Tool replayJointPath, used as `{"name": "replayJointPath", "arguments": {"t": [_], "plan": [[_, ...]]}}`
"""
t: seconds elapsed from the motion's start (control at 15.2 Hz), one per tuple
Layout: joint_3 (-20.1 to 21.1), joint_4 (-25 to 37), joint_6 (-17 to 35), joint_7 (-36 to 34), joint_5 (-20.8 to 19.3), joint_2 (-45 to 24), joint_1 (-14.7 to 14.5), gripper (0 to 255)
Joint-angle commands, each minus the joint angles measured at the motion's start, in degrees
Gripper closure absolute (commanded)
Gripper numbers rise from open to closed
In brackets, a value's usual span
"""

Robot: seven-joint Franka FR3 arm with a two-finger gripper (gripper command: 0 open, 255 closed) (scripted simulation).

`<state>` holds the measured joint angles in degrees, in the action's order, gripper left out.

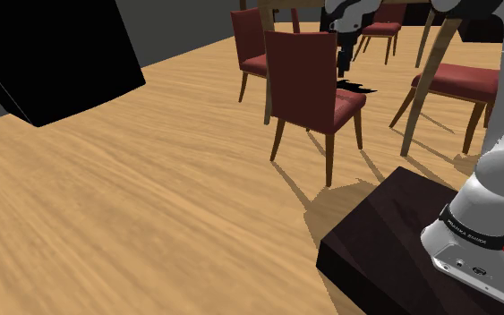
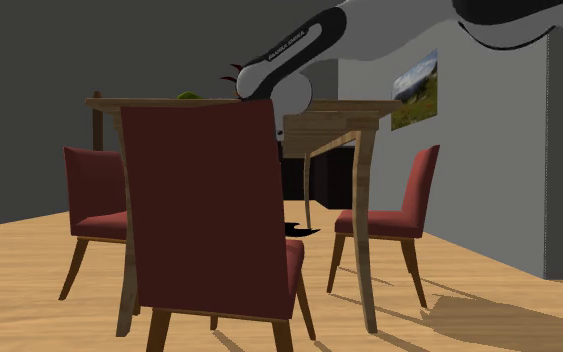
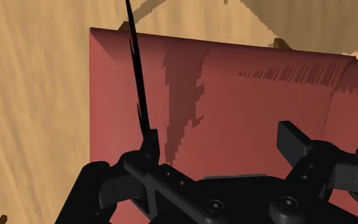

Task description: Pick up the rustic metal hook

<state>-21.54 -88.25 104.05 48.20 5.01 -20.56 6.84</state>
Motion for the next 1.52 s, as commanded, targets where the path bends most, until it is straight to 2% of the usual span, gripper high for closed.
{"name": "replayJointPath", "arguments": {"t": [0.0, 0.26, 0.33, 0.79, 0.92, 0.99, 1.45], "plan": [[0.2, 6.1, -1.7, 2.2, 1.1, -5.3, 1.7, 0], [1.3, 22.5, -7.0, 5.4, 3.1, -17.8, 6.0, 0], [1.4, 23.4, -7.3, 5.5, 3.2, -18.4, 6.3, 0], [1.6, 18.5, -1.9, 5.6, 3.4, -19.1, 5.8, 0], [1.6, 18.5, -1.9, 5.6, 3.4, -19.1, 5.8, 0], [1.6, 18.3, -1.8, 5.6, 3.4, -18.9, 5.8, 255], [1.6, 18.2, -1.8, 5.6, 3.4, -18.8, 5.8, 255]]}}
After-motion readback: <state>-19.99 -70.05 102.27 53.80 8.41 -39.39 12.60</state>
